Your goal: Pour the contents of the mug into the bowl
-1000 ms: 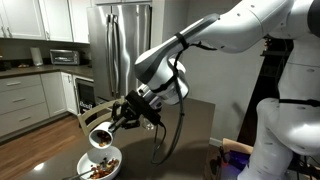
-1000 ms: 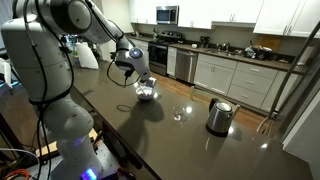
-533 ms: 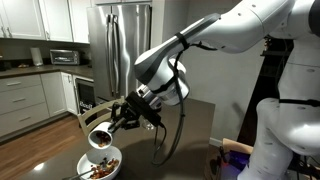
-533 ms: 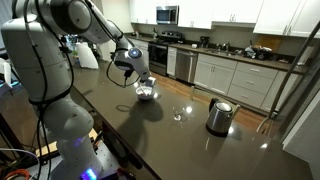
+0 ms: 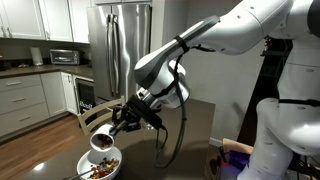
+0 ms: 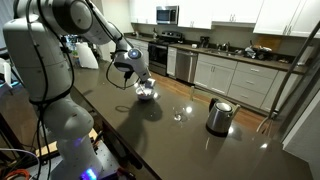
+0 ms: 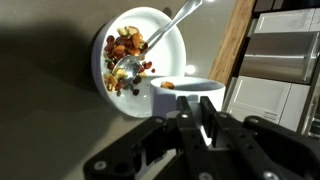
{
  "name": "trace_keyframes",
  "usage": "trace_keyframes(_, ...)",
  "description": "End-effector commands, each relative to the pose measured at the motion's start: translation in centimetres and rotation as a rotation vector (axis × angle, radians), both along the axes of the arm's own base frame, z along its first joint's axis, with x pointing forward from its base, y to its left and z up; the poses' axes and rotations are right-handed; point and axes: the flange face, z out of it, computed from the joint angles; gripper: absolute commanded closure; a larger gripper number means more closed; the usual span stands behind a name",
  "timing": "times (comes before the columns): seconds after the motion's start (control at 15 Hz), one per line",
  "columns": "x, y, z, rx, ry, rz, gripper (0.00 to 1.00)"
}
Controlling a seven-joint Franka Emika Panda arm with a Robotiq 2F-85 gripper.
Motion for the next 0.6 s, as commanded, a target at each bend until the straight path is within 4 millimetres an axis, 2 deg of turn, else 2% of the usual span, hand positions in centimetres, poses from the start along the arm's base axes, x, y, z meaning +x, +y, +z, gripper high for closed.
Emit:
trace_keyframes(0.0, -1.7, 1.8, 0.3, -0.092, -0.053, 0.048, 0.94)
trace_keyframes(0.33, -4.1, 4.4, 0.2, -0.204, -0.129, 0.099, 0.94)
trace_keyframes(0.53, -4.7, 5.1, 0.4, -0.242, -0.167, 0.102, 0.94)
